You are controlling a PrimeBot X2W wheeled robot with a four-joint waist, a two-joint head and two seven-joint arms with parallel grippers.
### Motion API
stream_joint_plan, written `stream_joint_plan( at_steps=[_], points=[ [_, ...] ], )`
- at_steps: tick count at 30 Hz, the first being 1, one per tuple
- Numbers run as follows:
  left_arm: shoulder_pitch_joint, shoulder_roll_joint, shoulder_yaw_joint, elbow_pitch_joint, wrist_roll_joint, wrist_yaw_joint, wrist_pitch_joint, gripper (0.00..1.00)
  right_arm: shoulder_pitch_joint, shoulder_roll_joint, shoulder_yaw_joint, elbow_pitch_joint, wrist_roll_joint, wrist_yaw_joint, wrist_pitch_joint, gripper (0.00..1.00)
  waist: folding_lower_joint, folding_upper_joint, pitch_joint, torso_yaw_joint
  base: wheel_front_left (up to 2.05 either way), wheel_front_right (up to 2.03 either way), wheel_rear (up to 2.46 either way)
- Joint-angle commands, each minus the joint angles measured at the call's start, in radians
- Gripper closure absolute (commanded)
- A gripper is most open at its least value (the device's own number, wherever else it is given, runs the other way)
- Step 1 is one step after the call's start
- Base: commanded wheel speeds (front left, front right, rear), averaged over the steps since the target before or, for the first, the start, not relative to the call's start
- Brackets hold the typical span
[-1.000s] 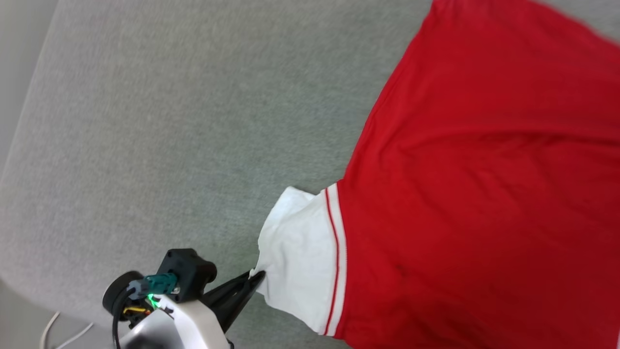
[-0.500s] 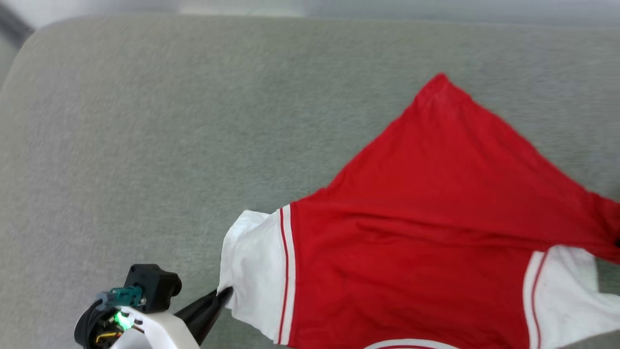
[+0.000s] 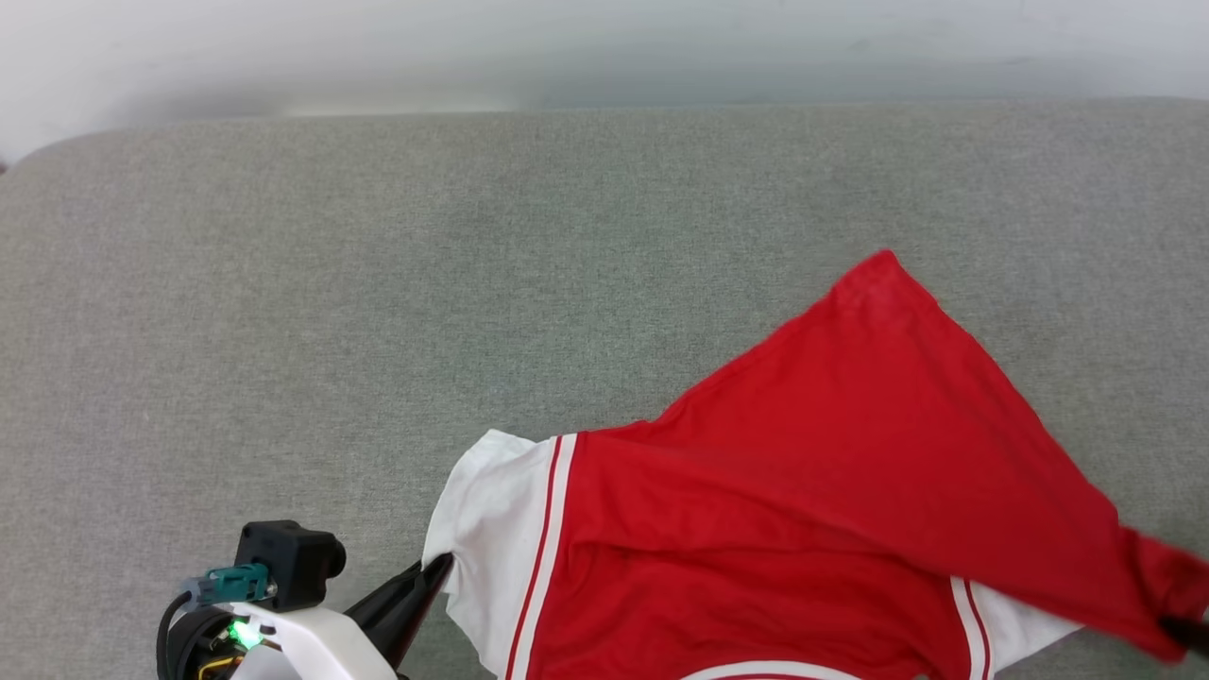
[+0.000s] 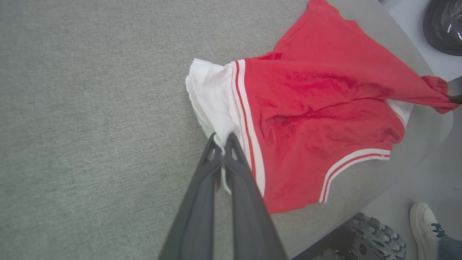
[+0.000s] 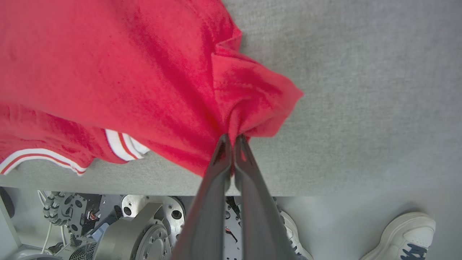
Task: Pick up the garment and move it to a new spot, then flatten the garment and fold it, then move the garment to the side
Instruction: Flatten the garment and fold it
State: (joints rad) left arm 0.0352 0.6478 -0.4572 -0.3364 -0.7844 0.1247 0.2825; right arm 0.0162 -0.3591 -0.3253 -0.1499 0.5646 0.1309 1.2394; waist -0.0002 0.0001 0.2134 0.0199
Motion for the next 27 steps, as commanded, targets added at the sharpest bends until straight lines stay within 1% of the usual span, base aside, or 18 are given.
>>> stream_joint_plan(
  at_steps=[1,3,7,10,11,12,14,17,21,27],
  points=[
    [-0.009,-0.001,-0.001,0.002,0.001,0.003,-0.004,1.00,0.016,0.007,-0.003,-0.002,0.004,0.000,-0.003,1.00,0.0002,-0.0001,-0.003,-0.002,0.00,0.00,0.00],
    [-0.019,-0.018,-0.007,0.012,0.006,0.006,-0.012,1.00,0.057,0.024,0.005,0.003,0.002,0.000,-0.037,1.00,0.0002,-0.0001,-0.009,-0.004,0.00,0.00,0.00],
    [-0.023,-0.023,-0.011,0.018,0.010,0.007,-0.013,1.00,0.085,0.030,0.022,0.018,-0.004,0.000,-0.069,1.00,0.0002,-0.0001,-0.013,-0.004,0.00,0.00,0.00],
    [-0.024,-0.024,-0.015,0.018,0.012,0.007,-0.015,1.00,0.077,0.024,0.037,0.024,0.010,0.000,-0.094,1.00,0.0002,-0.0001,-0.013,-0.004,0.00,0.00,0.00],
    [-0.024,-0.022,-0.014,0.015,0.014,0.008,-0.015,1.00,0.068,0.019,0.042,0.021,0.018,0.000,-0.102,0.66,0.0002,-0.0001,-0.012,-0.003,0.00,0.00,0.00],
    [-0.023,-0.020,-0.014,0.013,0.016,0.009,-0.015,1.00,0.061,0.013,0.044,0.020,0.027,0.000,-0.107,0.00,0.0002,-0.0001,-0.011,-0.003,0.00,0.00,0.00],
    [-0.020,-0.016,-0.014,0.006,0.018,0.013,-0.014,1.00,0.042,-0.004,0.058,0.009,0.047,0.000,-0.110,0.00,0.0002,-0.0001,-0.006,0.000,0.00,0.00,0.00],
    [-0.021,-0.009,-0.019,-0.004,0.027,0.016,-0.006,1.00,0.007,-0.052,0.077,-0.023,0.064,0.000,-0.098,0.00,0.0002,-0.0001,0.009,0.007,0.00,0.00,0.00],
    [-0.046,-0.009,-0.027,-0.025,0.039,0.011,0.001,1.00,-0.078,-0.088,0.075,-0.075,0.098,0.000,-0.069,0.00,0.0002,-0.0001,0.044,0.035,0.00,0.00,0.00],
    [-0.083,-0.010,-0.043,-0.061,0.073,0.007,0.006,1.00,-0.254,-0.105,0.110,-0.128,0.090,0.000,-0.008,0.00,0.0002,-0.0001,0.120,0.098,0.00,0.00,0.00]
  ],
)
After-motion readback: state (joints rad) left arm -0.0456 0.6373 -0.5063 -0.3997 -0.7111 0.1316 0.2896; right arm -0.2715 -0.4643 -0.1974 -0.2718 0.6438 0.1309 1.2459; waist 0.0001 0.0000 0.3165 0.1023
